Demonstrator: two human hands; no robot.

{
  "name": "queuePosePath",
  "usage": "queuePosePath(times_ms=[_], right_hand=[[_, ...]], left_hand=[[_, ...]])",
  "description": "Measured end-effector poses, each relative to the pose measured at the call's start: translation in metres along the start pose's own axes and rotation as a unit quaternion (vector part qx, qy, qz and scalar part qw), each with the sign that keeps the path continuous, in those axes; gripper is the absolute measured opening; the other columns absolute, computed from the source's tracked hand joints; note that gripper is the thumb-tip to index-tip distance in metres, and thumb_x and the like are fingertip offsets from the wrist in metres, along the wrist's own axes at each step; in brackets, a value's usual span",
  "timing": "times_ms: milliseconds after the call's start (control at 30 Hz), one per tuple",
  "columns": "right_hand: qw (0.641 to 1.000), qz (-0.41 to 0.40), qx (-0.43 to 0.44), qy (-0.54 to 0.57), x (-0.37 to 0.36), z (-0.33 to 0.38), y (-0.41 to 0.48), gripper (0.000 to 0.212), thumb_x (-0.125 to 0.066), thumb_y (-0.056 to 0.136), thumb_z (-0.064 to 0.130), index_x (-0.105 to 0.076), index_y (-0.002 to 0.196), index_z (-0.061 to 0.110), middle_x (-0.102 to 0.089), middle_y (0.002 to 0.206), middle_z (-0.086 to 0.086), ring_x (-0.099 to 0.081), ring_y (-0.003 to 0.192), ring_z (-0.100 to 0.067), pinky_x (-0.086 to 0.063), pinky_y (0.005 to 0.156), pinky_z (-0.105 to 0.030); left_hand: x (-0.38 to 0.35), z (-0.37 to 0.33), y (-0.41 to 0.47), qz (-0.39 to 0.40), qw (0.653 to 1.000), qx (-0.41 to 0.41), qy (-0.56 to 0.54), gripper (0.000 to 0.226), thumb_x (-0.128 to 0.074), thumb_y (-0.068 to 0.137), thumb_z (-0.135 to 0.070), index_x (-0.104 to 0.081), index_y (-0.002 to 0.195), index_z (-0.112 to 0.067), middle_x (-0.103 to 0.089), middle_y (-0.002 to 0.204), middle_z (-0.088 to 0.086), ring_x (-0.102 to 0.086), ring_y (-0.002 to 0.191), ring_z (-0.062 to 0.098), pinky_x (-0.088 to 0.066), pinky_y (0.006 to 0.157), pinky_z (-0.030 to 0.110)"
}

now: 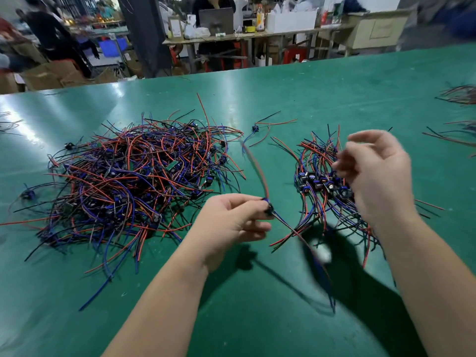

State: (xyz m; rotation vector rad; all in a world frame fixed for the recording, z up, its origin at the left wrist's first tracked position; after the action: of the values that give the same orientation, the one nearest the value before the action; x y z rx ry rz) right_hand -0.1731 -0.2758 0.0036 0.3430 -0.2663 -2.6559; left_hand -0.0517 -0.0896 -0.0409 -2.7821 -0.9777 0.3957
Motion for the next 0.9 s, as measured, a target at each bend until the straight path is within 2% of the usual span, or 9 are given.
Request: queuePosePath(times_ms=[67,133,200,333,533,633,700,800,900], right_hand=[[0.982,0.157,0.034,-0.099,-0.029,-0.002,-0.016,0.021,-0.060,0.087,0.000,-0.066,0.086,0.020,-0.064,0.075,-0.002,-0.062,0.058,-0.013,-0.049,0.055,-0.021],[0.931,0.291,0.074,-0.207,-0.054,-0.012,-0.038,0.018,-0.070,0.082,0.007,-0.070,0.090,0.023,-0.068,0.084,0.003,-0.064,0.067,-0.011,-0.052,0.064,-0.022],[0.899,0.335,0.106,-0.263,-0.067,-0.020,-0.053,0.018,-0.078,0.077,0.014,-0.071,0.091,0.022,-0.069,0.084,0.004,-0.066,0.072,-0.013,-0.056,0.071,-0.031],[0.921,0.313,0.087,-0.216,-0.066,-0.019,-0.053,0.018,-0.080,0.073,0.013,-0.072,0.090,0.014,-0.073,0.079,0.000,-0.070,0.075,-0.021,-0.057,0.076,-0.041],[0.942,0.305,0.037,-0.133,-0.058,-0.007,-0.049,0.011,-0.078,0.075,0.007,-0.073,0.080,0.015,-0.071,0.067,-0.001,-0.062,0.057,-0.013,-0.053,0.055,-0.026],[0.979,0.202,-0.018,0.013,-0.035,0.005,-0.027,0.015,-0.070,0.079,-0.002,-0.074,0.074,0.012,-0.064,0.057,-0.003,-0.054,0.043,-0.011,-0.043,0.042,-0.019],[0.994,0.103,-0.021,0.038,-0.009,0.014,-0.008,0.010,-0.070,0.078,0.002,-0.073,0.075,0.011,-0.064,0.058,-0.003,-0.053,0.041,-0.010,-0.041,0.040,-0.017],[0.988,-0.017,0.012,-0.154,0.036,0.014,0.018,0.010,-0.070,0.079,0.008,-0.072,0.089,0.010,-0.067,0.060,0.004,-0.059,0.044,-0.009,-0.046,0.043,-0.019],[0.900,-0.058,0.003,-0.432,0.065,0.001,0.033,0.018,-0.069,0.075,0.018,-0.068,0.092,0.021,-0.070,0.074,0.003,-0.067,0.063,-0.019,-0.054,0.065,-0.030]], left_hand=[[0.007,0.003,0.003,-0.042,0.999,0.004,-0.027,0.006,-0.067,0.084,-0.009,-0.067,0.078,-0.009,-0.072,0.071,0.008,-0.063,0.050,0.011,-0.054,0.049,0.022],[0.007,0.004,0.004,-0.043,0.999,0.003,-0.021,0.014,-0.068,0.084,-0.012,-0.072,0.070,-0.010,-0.072,0.072,0.008,-0.062,0.049,0.010,-0.054,0.049,0.021],[0.004,0.004,0.004,-0.032,0.999,-0.002,-0.007,0.020,-0.067,0.085,-0.013,-0.075,0.066,-0.013,-0.072,0.072,0.006,-0.060,0.049,0.008,-0.054,0.050,0.020],[0.000,0.001,0.003,-0.015,1.000,-0.019,-0.020,0.020,-0.065,0.084,-0.017,-0.078,0.068,-0.019,-0.071,0.071,0.002,-0.060,0.049,0.006,-0.054,0.052,0.019],[-0.007,0.000,0.001,0.022,0.999,-0.033,-0.012,0.015,-0.067,0.068,-0.029,-0.079,0.077,-0.024,-0.073,0.077,0.000,-0.061,0.054,0.006,-0.053,0.056,0.019],[-0.004,0.004,0.003,0.014,1.000,-0.023,0.000,0.013,-0.067,0.074,-0.026,-0.079,0.080,-0.025,-0.074,0.080,0.002,-0.062,0.056,0.006,-0.054,0.057,0.018],[0.002,0.007,0.004,-0.010,1.000,-0.017,0.001,0.018,-0.063,0.084,-0.017,-0.079,0.077,-0.023,-0.075,0.080,0.003,-0.063,0.056,0.006,-0.054,0.058,0.018],[0.012,0.008,0.007,-0.044,0.999,-0.010,-0.011,0.027,-0.059,0.090,-0.012,-0.078,0.072,-0.020,-0.074,0.077,0.004,-0.062,0.053,0.007,-0.054,0.057,0.018],[0.015,0.008,0.011,-0.060,0.998,-0.012,-0.005,0.026,-0.059,0.090,-0.012,-0.077,0.072,-0.016,-0.074,0.075,0.004,-0.061,0.053,0.006,-0.053,0.056,0.018]])
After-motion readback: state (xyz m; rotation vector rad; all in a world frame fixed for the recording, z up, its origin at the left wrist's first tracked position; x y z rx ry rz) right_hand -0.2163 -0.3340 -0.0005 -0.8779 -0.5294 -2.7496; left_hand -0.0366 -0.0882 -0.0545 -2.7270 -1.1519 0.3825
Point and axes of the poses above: each hand's wrist, its own y-axis towards the middle knuckle, its own x-axis out of the back of the hand, z = x × y, the point moved 6 cm from there along y, towards the middle knuckle
